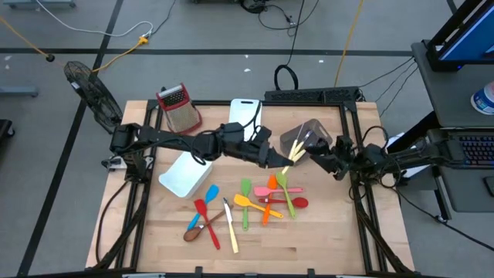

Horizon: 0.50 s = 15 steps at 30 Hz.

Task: Pick & Place Kitchen Items
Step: Put the yellow table knife into the black bin

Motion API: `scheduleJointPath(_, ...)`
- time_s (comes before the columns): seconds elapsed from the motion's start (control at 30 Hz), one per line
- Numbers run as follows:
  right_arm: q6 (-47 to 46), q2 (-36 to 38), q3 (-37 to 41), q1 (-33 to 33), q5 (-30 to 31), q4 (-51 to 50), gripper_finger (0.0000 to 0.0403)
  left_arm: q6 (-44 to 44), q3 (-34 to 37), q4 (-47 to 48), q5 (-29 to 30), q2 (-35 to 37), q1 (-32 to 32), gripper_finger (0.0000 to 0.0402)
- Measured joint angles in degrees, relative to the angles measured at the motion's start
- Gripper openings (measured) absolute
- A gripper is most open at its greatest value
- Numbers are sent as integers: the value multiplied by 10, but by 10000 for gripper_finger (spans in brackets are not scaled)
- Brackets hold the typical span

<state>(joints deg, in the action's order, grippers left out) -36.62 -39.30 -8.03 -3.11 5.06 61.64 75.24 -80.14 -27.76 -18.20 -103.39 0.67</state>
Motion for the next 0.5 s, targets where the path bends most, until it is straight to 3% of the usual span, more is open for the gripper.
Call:
scheduleJointPath(0.17,2,-47,-8,1,10,73,231,-1,0,-15,-3,0,-6,65)
scheduleJointPath(0.5,77,-146,-148,0,-25,2,243,-3,0,-19,-3,0,-17,65)
